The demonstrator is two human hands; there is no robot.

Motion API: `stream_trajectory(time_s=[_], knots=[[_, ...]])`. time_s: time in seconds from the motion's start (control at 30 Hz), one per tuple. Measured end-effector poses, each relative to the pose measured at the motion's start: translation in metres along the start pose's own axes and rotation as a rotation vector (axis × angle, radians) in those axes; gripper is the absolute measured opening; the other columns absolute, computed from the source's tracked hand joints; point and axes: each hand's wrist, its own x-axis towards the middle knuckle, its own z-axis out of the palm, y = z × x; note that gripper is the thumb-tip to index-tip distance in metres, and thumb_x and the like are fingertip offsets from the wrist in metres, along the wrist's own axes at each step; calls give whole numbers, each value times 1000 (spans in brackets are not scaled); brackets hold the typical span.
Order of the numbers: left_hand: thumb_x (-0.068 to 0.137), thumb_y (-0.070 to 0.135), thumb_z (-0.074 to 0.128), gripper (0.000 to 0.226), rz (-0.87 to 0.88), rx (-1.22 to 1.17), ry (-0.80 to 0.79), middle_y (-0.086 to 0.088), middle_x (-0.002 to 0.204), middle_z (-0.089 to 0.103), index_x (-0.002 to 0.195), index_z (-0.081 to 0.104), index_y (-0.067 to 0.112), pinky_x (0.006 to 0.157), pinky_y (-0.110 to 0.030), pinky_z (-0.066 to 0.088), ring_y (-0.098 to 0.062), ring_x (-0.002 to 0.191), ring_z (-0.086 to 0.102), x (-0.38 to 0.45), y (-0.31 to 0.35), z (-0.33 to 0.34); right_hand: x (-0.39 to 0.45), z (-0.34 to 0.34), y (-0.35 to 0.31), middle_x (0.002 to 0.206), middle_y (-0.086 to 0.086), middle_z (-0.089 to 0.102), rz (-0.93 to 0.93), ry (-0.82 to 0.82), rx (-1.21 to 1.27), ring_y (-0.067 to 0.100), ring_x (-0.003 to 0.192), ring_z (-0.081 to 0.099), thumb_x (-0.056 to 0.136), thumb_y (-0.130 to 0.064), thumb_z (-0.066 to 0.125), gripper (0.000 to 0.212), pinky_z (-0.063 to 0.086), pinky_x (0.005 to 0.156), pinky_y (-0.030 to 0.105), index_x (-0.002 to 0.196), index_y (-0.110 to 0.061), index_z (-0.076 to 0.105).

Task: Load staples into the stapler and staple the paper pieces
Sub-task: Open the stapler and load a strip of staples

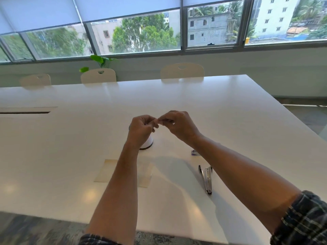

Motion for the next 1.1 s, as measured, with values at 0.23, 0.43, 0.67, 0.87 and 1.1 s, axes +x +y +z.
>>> stream_trajectory(time_s=[0.23, 0.43, 0.67, 0.87, 1.1], knots=[[90, 15, 73, 12, -99, 37, 112, -1, 71, 75, 79, 78, 14, 75, -37, 58, -15, 67, 68, 11, -19, -20, 24, 33, -11, 86, 4, 78, 116, -103, 11, 15, 78, 70, 88, -5, 75, 13, 54, 73, 24, 96, -11, 83], [88, 23, 75, 7, -107, 210, 213, 11, 73, 72, 81, 77, 22, 62, -20, 48, -7, 71, 68, 14, -25, -30, 36, 56, -21, 85, 2, 78, 255, -117, 19, 11, 78, 67, 85, -4, 69, 17, 47, 66, 12, 93, -11, 83], [85, 16, 72, 8, -152, 367, 224, 2, 84, 77, 87, 79, 18, 71, -32, 57, -20, 81, 70, 13, -29, -31, 44, 73, -25, 88, 8, 76, 337, -216, -81, 27, 85, 70, 84, 0, 63, 22, 60, 76, 41, 90, -11, 81], [85, 16, 67, 13, -190, 463, 203, -1, 89, 76, 88, 78, 22, 70, -36, 56, -27, 85, 69, 12, -30, -29, 45, 79, -25, 90, 10, 75, 341, -277, -157, 31, 86, 68, 86, -1, 59, 24, 58, 75, 40, 92, -13, 80], [84, 14, 67, 11, -125, 523, 257, -1, 89, 73, 90, 74, 19, 63, -30, 46, -26, 80, 67, 12, -20, -22, 39, 74, -23, 90, 8, 77, 294, -240, -161, 30, 83, 69, 87, -4, 60, 25, 58, 75, 42, 99, -15, 80]])
